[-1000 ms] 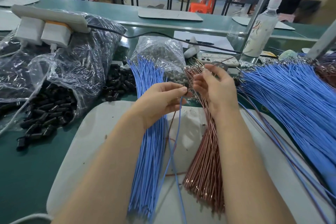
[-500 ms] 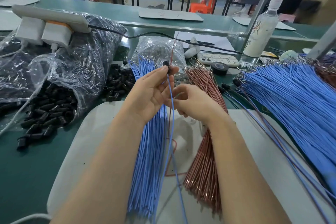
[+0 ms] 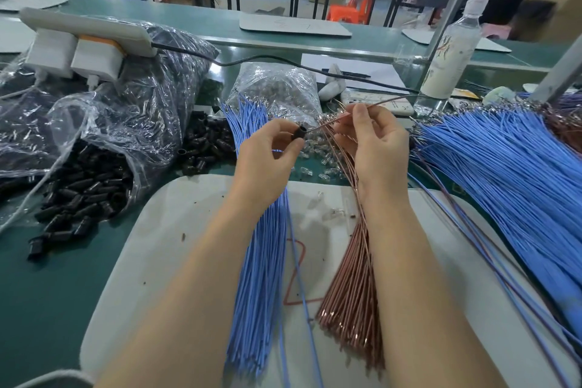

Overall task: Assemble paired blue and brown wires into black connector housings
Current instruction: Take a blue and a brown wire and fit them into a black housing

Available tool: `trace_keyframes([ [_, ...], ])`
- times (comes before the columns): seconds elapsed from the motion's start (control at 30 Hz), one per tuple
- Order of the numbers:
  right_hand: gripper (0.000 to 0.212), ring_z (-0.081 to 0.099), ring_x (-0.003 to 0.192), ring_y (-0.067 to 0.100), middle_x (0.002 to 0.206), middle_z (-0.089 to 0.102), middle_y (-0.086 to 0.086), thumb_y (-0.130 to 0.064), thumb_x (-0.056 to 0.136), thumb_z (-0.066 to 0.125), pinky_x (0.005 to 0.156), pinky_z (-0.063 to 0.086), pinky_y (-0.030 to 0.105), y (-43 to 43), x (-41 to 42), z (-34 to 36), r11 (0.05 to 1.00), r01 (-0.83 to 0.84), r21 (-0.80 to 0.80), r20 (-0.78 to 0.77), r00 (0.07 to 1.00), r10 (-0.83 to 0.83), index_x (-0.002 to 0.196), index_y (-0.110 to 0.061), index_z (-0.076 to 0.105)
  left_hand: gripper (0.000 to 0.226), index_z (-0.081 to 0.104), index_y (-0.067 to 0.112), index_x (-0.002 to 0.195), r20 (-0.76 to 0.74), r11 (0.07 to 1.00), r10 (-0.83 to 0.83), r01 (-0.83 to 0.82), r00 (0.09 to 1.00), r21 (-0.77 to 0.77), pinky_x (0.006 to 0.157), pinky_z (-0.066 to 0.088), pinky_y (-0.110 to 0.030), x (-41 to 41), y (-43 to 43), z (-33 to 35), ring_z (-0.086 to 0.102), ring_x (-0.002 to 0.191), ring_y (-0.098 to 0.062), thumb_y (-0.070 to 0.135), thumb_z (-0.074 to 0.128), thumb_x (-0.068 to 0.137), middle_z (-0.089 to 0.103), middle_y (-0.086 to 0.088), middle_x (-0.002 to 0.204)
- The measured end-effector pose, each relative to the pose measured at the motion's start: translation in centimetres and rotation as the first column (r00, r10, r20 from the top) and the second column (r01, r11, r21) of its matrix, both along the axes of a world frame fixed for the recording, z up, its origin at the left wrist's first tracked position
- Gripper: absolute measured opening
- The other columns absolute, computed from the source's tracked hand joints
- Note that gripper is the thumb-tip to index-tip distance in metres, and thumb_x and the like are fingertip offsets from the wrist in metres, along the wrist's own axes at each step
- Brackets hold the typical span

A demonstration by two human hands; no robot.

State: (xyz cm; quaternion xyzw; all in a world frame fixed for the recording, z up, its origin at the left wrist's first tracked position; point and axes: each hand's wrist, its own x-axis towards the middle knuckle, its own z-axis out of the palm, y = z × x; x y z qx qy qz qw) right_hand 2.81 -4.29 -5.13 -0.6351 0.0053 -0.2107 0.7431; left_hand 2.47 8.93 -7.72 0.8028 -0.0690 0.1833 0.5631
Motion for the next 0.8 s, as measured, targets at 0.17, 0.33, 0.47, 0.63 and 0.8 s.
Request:
trace_keyframes([
  [0.17, 0.017, 0.063, 0.066, 0.006, 0.071, 0.065, -0.002, -0.014, 0.098, 0.051, 0.064, 0.054, 0.02, 0.17, -0.14, -0.01, 0.989, 0.097, -0.112, 0.098, 0.991, -0.087, 0.087, -0.011, 0.063, 0.018, 0.057, 0.026, 0.09, 0.029, 0.993, 0.014, -0.017, 0.999, 0.113, 0.074, 0.044, -0.013, -0.08, -0.15, -0.18, 0.056, 0.074, 0.008, 0.009, 0.06, 0.09, 0.062, 0.015, 0.079],
  [0.33, 0.019, 0.062, 0.065, 0.007, 0.07, 0.064, -0.004, -0.017, 0.099, 0.05, 0.063, 0.053, 0.02, 0.11, -0.19, -0.04, 0.972, 0.175, -0.154, 0.143, 0.978, -0.153, 0.083, -0.019, 0.061, 0.01, 0.063, 0.019, 0.093, 0.053, 0.985, 0.035, -0.043, 0.998, 0.167, 0.076, 0.047, -0.021, -0.03, -0.17, -0.42, 0.06, 0.081, -0.012, 0.01, 0.06, 0.09, 0.065, 0.001, 0.085],
  [0.47, 0.018, 0.063, 0.066, 0.01, 0.07, 0.063, -0.002, -0.018, 0.098, 0.051, 0.065, 0.056, 0.029, 0.27, -0.16, -0.24, 0.947, 0.2, -0.25, 0.173, 0.972, -0.16, 0.083, -0.017, 0.06, 0.011, 0.064, 0.015, 0.099, 0.073, 0.97, 0.039, -0.056, 0.997, 0.237, 0.077, 0.044, -0.021, 0.11, -0.22, -0.68, 0.059, 0.085, -0.014, 0.012, 0.059, 0.09, 0.065, -0.001, 0.091],
  [0.63, 0.018, 0.064, 0.07, 0.025, 0.072, 0.065, 0.006, -0.02, 0.098, 0.051, 0.072, 0.054, 0.046, 0.42, -0.18, -0.47, 0.904, 0.266, -0.334, 0.215, 0.955, -0.202, 0.086, -0.011, 0.061, 0.013, 0.065, 0.015, 0.101, 0.095, 0.96, 0.044, -0.069, 0.994, 0.272, 0.079, 0.044, -0.021, 0.07, -0.29, -0.78, 0.057, 0.085, -0.012, 0.013, 0.06, 0.089, 0.063, 0.002, 0.093],
  [0.8, 0.019, 0.065, 0.071, 0.025, 0.076, 0.066, 0.008, -0.02, 0.099, 0.05, 0.072, 0.054, 0.048, 0.25, -0.14, -0.35, 0.903, 0.292, -0.315, 0.211, 0.949, -0.233, 0.093, -0.007, 0.063, 0.013, 0.064, 0.016, 0.102, 0.085, 0.956, 0.046, -0.069, 0.995, 0.287, 0.081, 0.047, -0.028, 0.04, -0.31, -0.74, 0.057, 0.086, -0.013, 0.014, 0.06, 0.09, 0.062, 0.002, 0.094],
])
